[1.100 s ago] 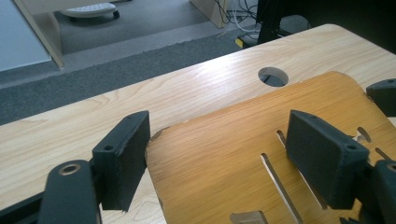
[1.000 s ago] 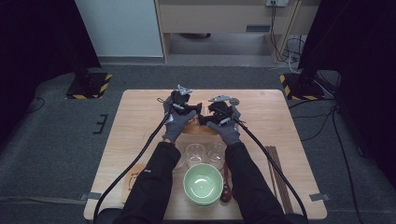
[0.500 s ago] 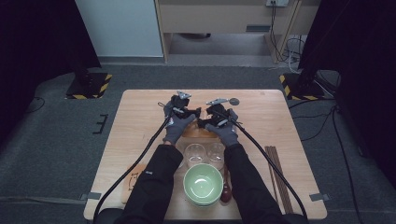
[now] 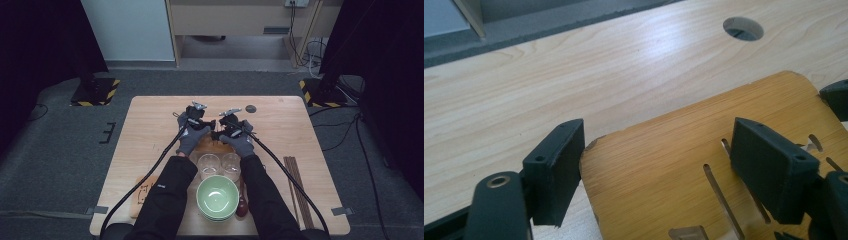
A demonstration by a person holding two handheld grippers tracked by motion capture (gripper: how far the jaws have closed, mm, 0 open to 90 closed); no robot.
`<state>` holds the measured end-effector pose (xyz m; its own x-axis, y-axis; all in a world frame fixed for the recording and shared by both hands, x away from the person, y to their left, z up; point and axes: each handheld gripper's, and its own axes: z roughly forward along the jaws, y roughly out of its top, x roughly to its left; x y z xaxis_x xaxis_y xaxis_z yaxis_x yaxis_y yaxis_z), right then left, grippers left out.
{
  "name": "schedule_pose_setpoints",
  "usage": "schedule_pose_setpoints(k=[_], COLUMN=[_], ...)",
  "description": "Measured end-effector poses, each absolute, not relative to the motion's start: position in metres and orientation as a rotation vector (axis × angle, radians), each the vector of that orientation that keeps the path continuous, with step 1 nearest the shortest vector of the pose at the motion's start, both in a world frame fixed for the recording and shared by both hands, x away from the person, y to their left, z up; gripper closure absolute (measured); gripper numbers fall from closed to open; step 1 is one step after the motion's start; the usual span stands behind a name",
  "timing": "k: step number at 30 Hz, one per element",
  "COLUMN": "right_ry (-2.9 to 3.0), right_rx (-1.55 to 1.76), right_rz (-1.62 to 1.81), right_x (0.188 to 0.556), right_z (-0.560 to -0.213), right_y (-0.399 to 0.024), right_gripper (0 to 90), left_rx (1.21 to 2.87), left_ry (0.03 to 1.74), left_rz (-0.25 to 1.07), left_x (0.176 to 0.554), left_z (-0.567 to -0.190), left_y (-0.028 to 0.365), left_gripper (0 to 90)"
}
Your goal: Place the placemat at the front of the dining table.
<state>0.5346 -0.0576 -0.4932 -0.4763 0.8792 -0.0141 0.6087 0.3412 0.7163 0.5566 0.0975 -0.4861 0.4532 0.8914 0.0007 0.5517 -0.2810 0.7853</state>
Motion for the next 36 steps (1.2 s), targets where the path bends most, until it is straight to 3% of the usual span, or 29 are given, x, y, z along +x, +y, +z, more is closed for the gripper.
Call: schedule_pose_setpoints(k=[36], right_ry=[2.372], right_rx=[1.389], right_rz=[0.851], right_x=[0.543], right_z=[-0.526], right_y=[-0.052], right_gripper=[4.5], left_rx=[2.082], left_ry=[1.382], left_rz=[0.381], left_x=[0.569], left_z=[-0.518], left_y=[0.102], left_gripper=[22.0])
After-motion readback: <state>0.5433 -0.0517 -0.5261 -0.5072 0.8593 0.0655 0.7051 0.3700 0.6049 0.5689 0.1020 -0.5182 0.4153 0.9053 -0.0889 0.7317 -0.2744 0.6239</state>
